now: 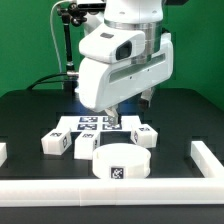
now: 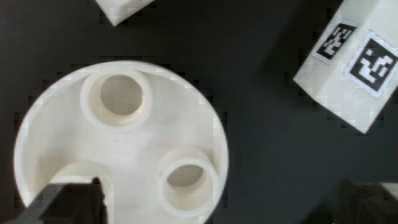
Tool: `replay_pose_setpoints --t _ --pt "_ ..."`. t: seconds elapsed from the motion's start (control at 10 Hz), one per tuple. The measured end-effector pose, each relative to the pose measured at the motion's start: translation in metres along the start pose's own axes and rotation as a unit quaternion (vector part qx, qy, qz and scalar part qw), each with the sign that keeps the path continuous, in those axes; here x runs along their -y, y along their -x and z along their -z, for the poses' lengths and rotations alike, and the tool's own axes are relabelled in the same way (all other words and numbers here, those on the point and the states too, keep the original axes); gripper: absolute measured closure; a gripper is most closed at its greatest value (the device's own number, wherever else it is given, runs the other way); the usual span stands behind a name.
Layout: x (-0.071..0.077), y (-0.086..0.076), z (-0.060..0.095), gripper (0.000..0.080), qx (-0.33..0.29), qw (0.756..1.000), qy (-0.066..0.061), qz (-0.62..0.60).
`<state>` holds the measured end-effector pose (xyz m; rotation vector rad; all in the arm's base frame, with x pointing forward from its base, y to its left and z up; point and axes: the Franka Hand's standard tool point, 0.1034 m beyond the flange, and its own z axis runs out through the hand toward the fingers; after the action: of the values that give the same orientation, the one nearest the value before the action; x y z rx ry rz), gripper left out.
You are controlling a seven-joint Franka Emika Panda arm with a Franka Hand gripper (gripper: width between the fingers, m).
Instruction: Assemble stool
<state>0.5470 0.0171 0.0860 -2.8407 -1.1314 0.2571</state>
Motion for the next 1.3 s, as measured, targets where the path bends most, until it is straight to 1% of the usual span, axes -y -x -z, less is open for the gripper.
replay_pose_setpoints --t 0.3,0.4,0.5,0.6,0.7,0.8,1.2,1.3 --pt "0.0 0.0 0.0 0.015 0.0 1.0 0.0 0.0" --pt "-0.002 -0.001 -0.001 0.015 -0.006 1.0 0.005 0.01" --pt "-0.008 -0.004 -0.004 0.015 -0.028 0.999 0.025 0.036" --pt "-0.011 -0.003 -0.007 0.015 -0.039 0.997 0.035 0.052" --pt "-0.017 -0.006 -0.009 0.015 -0.055 0.994 0.053 0.084" --pt "-0.023 -0.008 -0.012 0.015 -0.065 0.99 0.067 0.108" --pt "-0.022 -0.008 -0.014 0.015 -0.063 0.99 0.065 0.11" --pt "-0.023 -0.008 -0.014 0.015 -0.066 0.988 0.07 0.123"
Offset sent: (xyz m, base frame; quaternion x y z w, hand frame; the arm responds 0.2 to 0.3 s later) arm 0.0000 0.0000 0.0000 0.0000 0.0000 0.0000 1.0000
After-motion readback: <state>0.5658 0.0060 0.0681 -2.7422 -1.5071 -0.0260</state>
